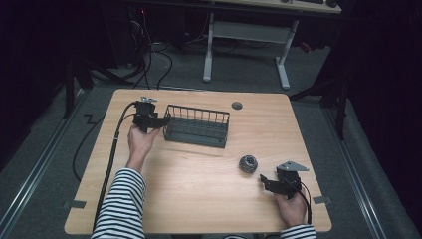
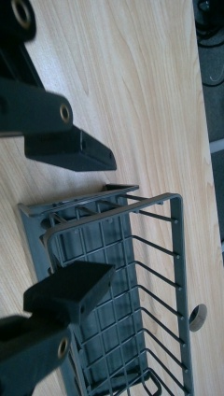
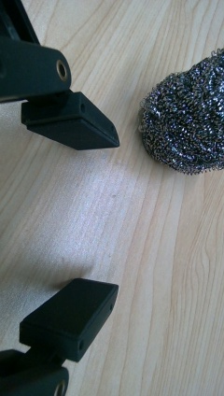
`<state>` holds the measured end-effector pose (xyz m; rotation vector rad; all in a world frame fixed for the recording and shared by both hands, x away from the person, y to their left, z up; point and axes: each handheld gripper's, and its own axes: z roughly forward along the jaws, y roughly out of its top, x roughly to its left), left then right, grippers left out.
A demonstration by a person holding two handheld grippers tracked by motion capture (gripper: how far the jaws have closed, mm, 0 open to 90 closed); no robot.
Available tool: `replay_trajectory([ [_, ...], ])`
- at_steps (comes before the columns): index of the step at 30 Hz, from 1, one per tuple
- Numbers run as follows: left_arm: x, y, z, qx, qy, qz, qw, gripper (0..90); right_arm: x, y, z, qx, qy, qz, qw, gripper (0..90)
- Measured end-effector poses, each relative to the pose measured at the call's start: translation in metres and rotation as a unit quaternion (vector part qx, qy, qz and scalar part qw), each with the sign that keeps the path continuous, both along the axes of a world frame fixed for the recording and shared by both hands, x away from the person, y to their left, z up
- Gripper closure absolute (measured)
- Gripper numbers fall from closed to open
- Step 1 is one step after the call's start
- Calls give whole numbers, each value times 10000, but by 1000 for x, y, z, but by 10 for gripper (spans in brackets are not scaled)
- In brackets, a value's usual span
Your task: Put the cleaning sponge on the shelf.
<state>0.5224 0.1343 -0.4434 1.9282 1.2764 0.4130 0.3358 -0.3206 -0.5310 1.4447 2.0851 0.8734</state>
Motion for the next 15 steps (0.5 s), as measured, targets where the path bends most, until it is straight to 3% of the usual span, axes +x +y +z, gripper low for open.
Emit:
replay_trajectory([
  [6, 2, 0, -3, 32, 35, 13, 10000, 567, 0, 0, 0, -1, 0, 4, 10000, 252],
  [15, -1, -4, -3, 47, -3, -156, 9999, 715, 0, 0, 0, 1, 2, 0, 10000, 252],
])
